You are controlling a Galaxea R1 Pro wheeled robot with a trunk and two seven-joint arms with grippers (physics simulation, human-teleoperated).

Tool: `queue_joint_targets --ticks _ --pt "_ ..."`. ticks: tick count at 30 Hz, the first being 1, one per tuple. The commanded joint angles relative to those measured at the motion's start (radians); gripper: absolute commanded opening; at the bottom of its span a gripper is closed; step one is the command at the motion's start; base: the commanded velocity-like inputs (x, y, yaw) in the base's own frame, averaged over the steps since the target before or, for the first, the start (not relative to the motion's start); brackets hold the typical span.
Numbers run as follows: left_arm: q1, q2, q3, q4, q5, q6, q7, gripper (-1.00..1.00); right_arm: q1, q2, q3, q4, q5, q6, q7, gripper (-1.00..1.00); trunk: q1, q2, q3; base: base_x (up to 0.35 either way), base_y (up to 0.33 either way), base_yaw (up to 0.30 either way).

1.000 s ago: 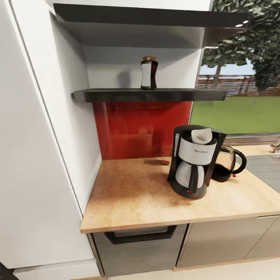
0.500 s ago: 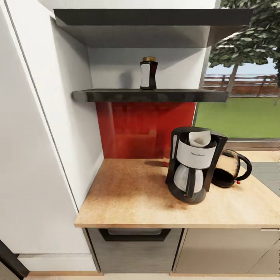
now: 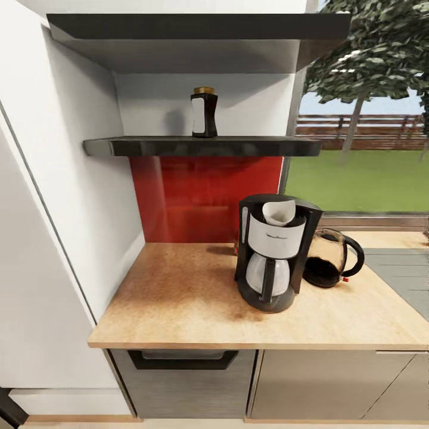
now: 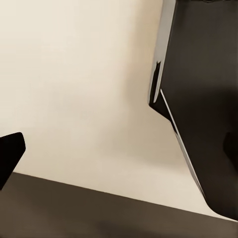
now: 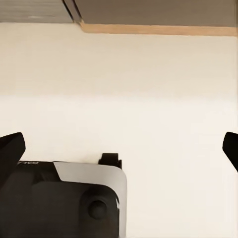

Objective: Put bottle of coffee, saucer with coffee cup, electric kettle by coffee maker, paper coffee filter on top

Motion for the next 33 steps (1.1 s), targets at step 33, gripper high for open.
queue_joint_targets --ticks 33 --pt "0.004 0.006 0.028 0.000 0.018 -0.038 0.002 1.00 0.000 0.007 -0.009 0.000 0.006 -0.002 0.006 1.00 0.001 -0.002 -0.002 -0.005 -0.115 0.000"
